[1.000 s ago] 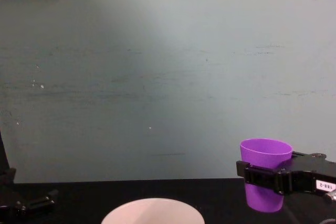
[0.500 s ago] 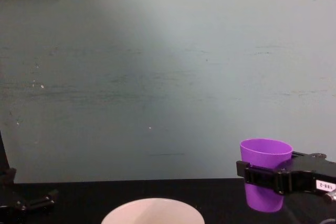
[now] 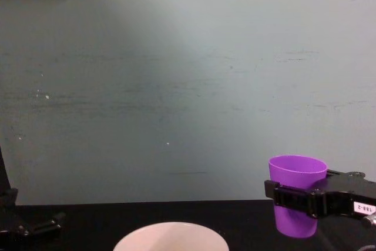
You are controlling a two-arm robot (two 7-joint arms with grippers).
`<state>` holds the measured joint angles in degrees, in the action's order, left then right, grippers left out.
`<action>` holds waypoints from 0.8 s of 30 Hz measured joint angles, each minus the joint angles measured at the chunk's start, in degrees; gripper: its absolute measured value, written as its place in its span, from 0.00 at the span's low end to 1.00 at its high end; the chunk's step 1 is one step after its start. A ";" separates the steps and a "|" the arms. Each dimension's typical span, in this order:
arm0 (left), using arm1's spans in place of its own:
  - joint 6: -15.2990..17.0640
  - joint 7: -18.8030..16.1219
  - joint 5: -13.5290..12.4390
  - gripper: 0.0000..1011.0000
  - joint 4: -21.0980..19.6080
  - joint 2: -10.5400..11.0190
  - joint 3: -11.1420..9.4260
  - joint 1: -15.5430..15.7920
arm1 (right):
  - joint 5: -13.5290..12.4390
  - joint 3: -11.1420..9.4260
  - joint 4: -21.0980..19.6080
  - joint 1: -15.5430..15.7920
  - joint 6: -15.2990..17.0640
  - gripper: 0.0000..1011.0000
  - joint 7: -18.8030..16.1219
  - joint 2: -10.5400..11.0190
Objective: Pick up the cup and pour the mung beans from the cup into the bowl.
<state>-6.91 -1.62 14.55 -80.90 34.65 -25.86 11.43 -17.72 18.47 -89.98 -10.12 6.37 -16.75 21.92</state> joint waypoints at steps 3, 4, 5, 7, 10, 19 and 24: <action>0.00 0.00 0.00 0.99 0.00 0.00 0.00 0.00 | 0.00 0.00 0.00 0.00 0.00 0.72 0.00 0.00; 0.00 0.00 0.00 0.99 0.00 0.00 0.00 0.00 | 0.00 0.00 0.00 0.00 0.00 0.72 0.00 0.00; 0.00 0.00 0.00 0.99 0.00 0.00 0.00 0.00 | 0.00 0.00 0.00 0.00 0.00 0.72 0.00 0.00; 0.00 0.00 0.00 0.99 0.00 0.00 0.00 0.00 | 0.00 0.00 0.00 0.00 0.00 0.72 0.00 0.00; 0.00 0.00 0.00 0.99 0.00 0.00 0.00 0.00 | 0.00 0.00 0.00 0.00 0.00 0.72 0.00 0.00; 0.00 0.00 0.00 0.99 0.00 0.00 0.00 0.00 | 3.27 0.37 -0.77 -0.09 0.09 0.72 0.87 0.19; 0.00 0.00 0.00 0.99 0.00 0.00 0.00 0.00 | 9.22 2.51 -1.88 -0.91 0.33 0.72 2.09 1.30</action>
<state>-6.91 -1.62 14.55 -80.90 34.65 -25.86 11.43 -8.50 20.98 -91.86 -11.02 6.69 -14.66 23.22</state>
